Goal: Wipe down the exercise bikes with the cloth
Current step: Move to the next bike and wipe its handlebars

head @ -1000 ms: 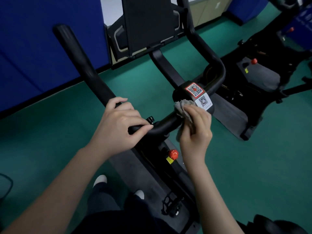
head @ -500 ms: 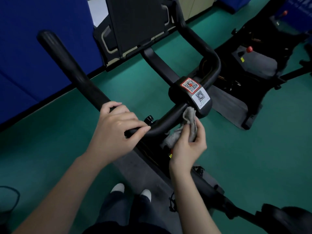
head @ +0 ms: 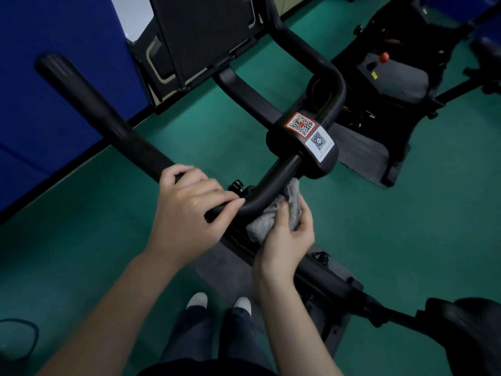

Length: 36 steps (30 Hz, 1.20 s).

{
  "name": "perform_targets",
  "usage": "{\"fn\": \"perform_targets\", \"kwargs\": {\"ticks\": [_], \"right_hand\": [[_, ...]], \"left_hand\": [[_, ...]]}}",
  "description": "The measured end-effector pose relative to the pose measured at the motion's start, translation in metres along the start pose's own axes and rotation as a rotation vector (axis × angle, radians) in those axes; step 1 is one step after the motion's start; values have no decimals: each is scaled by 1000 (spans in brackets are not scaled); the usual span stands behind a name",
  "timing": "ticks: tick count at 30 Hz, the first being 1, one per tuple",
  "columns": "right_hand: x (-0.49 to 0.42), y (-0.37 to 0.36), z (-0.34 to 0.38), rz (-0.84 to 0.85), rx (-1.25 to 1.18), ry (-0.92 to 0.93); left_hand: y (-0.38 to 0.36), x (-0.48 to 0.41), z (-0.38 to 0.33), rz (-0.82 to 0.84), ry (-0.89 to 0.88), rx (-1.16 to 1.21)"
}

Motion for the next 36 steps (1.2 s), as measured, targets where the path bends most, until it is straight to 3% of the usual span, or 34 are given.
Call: {"fn": "perform_targets", "kwargs": {"ticks": [8,10,12,15,19,24,29,36], "right_hand": [[55,8,-21,200,-131,-400],[48,23,-12,214,-90,-354],[31,35,18,199,39,-100],[5,18,88,313,317,489],[-16,-58,131,784,738,968],[-16,-116,108,1331,1146,1283],[-16,-127,94,1489,1466,1166],[21,-123,83,1732,1280,812]], "left_hand": [[2,-1,0,-5,-22,6],[2,-1,0,-2,-20,18],[2,-1,1,1,-9,36],[3,1,1,-2,5,54],[3,0,2,-7,17,76],[2,0,4,11,36,91],[4,0,10,30,63,108],[18,0,20,15,84,149]]}}
Point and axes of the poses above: each hand's wrist, its own x-axis away from the middle knuckle, its own y-axis out of the back of the hand, z = x × y, the point moved 6 cm from there along -x, towards the middle knuckle, and after that the axes turned 8 degrees about -z, right-handed, at the moved point
